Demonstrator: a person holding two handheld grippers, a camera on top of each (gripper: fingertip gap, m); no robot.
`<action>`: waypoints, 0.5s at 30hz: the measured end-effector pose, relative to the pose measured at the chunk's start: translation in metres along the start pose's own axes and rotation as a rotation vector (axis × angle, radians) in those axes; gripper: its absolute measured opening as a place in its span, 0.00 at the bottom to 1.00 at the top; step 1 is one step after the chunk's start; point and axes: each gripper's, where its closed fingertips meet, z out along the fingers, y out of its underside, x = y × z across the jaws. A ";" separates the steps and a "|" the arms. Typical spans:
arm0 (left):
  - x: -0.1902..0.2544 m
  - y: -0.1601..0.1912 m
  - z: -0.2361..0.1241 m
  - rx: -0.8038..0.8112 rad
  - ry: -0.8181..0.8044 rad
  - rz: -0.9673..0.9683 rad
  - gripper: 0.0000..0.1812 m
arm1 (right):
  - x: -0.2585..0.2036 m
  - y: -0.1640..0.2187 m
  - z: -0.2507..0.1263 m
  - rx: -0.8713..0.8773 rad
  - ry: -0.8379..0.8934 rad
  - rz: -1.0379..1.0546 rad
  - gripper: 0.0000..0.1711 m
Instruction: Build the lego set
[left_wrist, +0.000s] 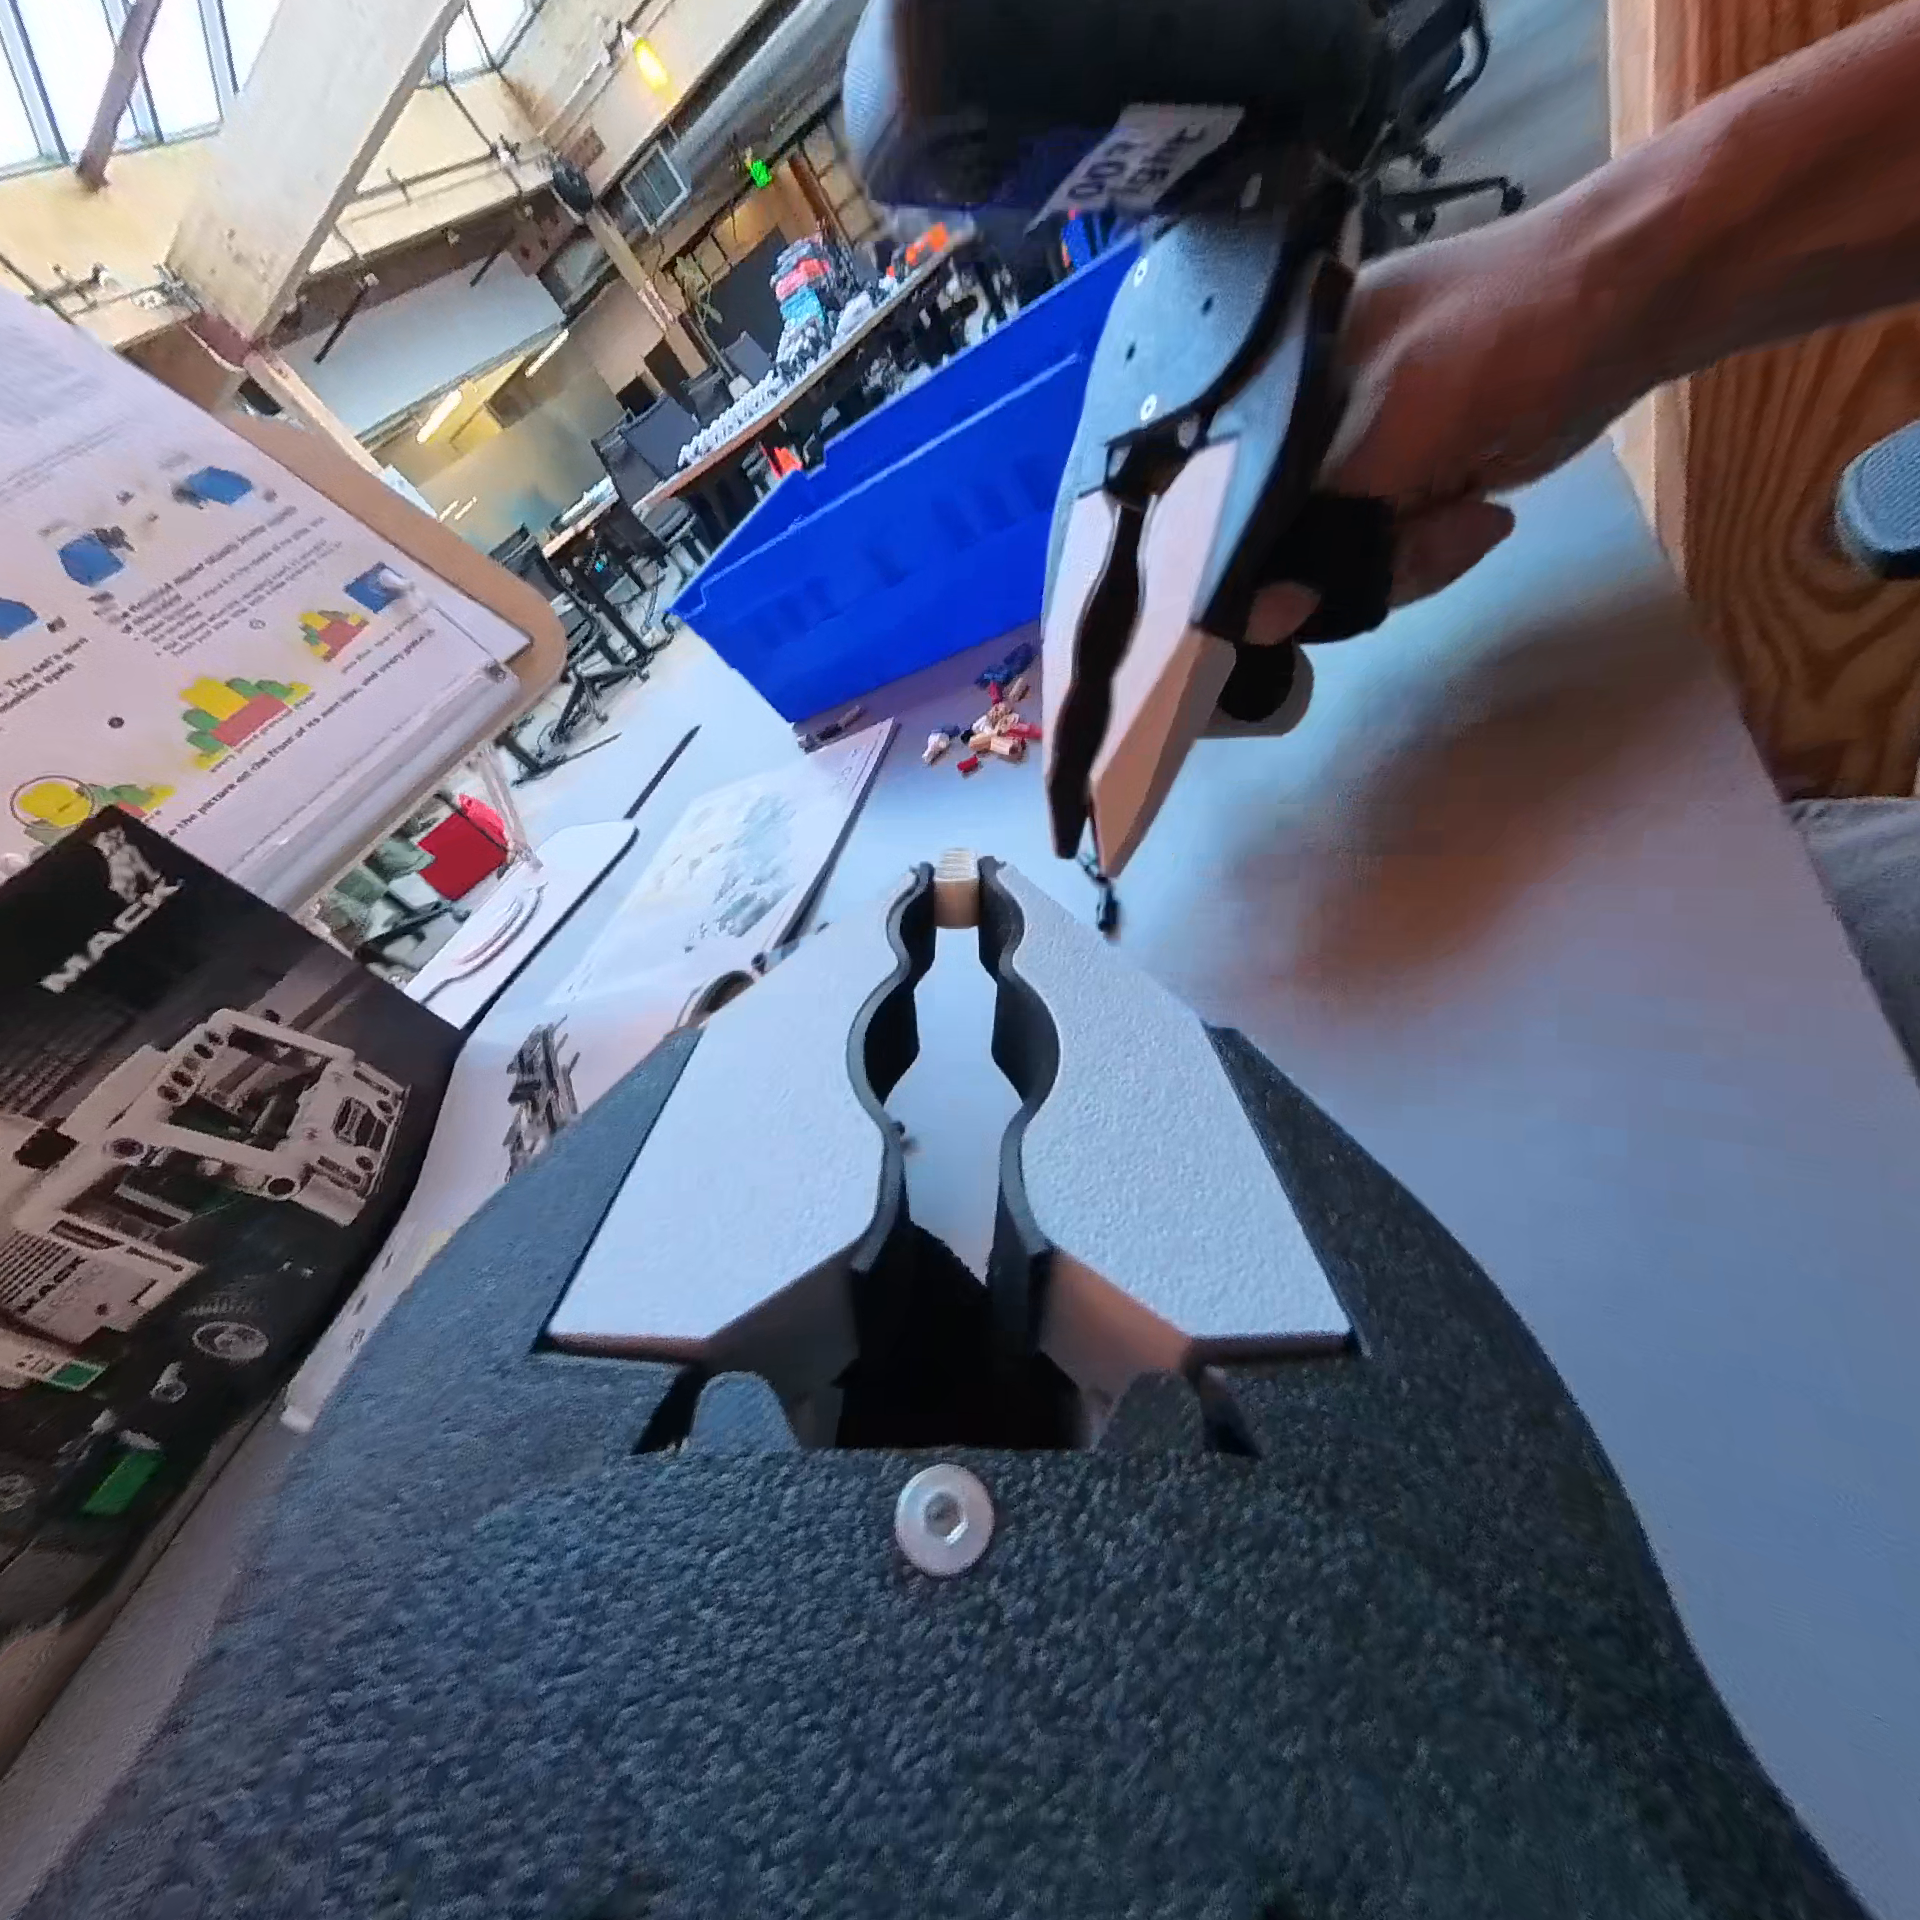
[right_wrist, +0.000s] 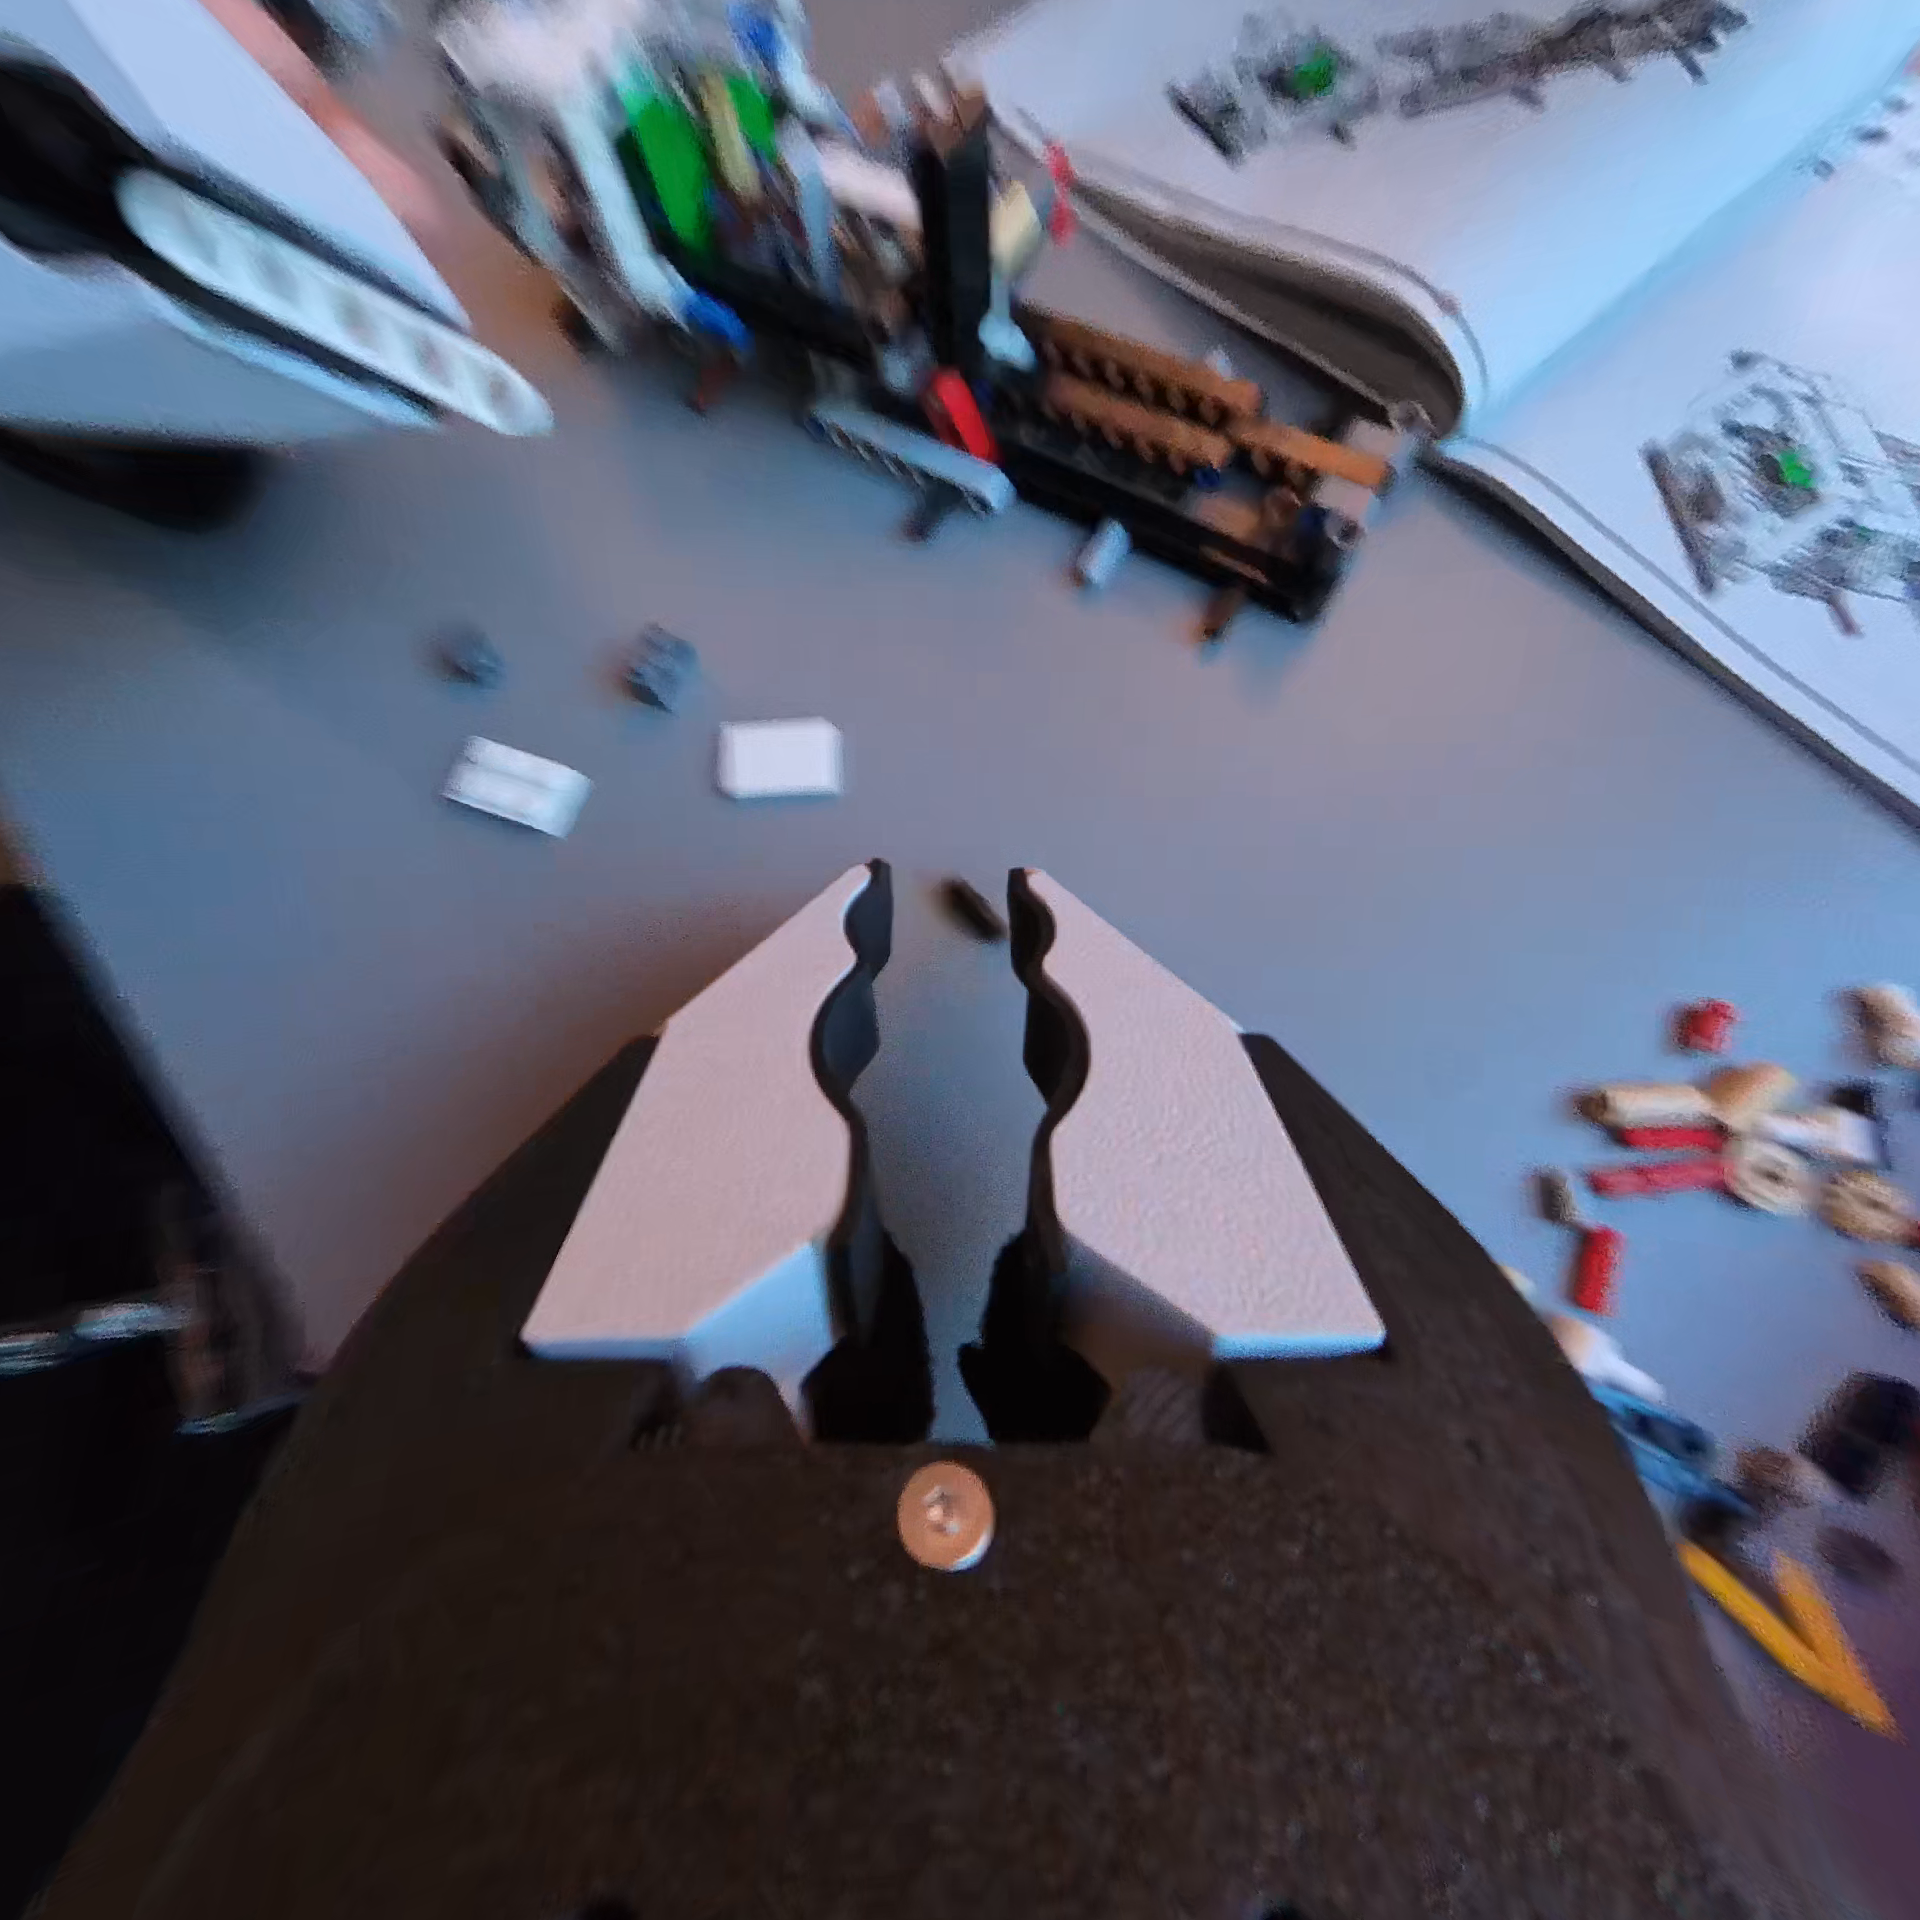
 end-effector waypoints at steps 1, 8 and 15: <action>0.001 -0.004 -0.002 0.023 0.008 -0.003 0.04 | -0.015 -0.014 -0.005 0.084 -0.103 0.056 0.14; 0.009 -0.029 -0.013 0.162 0.047 0.011 0.04 | -0.077 -0.080 -0.040 0.478 -0.940 0.625 0.18; 0.008 -0.031 -0.015 0.177 0.042 0.014 0.04 | -0.093 -0.084 -0.037 0.477 -1.055 0.680 0.05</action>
